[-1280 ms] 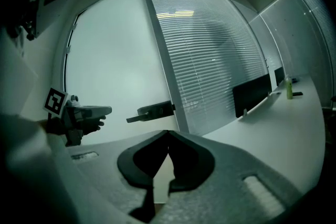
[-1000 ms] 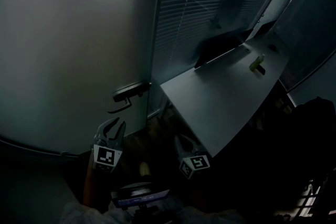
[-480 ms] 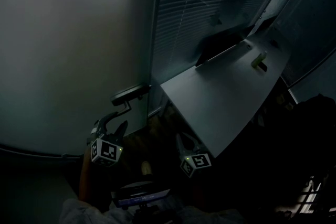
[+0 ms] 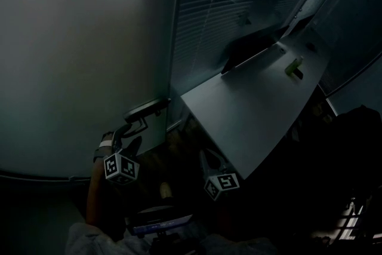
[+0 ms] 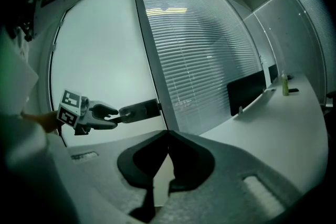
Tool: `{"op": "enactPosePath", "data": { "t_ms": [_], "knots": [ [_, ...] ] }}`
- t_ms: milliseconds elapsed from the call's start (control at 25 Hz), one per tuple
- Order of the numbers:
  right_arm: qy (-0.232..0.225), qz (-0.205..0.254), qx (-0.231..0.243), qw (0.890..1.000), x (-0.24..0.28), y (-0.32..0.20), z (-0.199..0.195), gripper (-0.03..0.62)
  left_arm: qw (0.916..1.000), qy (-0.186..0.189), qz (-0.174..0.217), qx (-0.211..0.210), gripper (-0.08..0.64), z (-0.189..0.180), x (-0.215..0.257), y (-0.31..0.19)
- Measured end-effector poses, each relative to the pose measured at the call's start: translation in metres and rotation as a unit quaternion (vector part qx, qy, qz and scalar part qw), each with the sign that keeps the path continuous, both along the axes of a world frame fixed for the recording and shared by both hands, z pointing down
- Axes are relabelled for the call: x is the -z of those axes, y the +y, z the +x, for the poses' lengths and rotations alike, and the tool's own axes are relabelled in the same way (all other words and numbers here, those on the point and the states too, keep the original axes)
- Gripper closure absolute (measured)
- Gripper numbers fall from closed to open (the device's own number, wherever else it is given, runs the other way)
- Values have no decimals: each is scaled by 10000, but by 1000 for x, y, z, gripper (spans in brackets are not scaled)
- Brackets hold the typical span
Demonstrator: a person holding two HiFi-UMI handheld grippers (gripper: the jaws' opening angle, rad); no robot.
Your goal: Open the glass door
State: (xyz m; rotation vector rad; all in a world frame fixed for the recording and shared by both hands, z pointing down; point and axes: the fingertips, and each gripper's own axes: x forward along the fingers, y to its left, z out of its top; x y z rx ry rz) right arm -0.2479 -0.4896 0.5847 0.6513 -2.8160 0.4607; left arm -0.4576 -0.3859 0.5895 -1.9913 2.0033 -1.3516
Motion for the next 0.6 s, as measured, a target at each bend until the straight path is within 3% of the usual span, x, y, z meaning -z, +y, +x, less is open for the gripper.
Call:
{"op": "enactPosePath", "data": {
  "t_ms": [400,600],
  "knots": [
    [6,-32,-149,9999,-7,-8,5,591,9936,-879,-702,-44,381,-14,-22,-10],
    [-11,-92,-210,9997,-7,-11,6,591,9898,-1102,-895,-123,410,-17,-29,-16]
  ]
}}
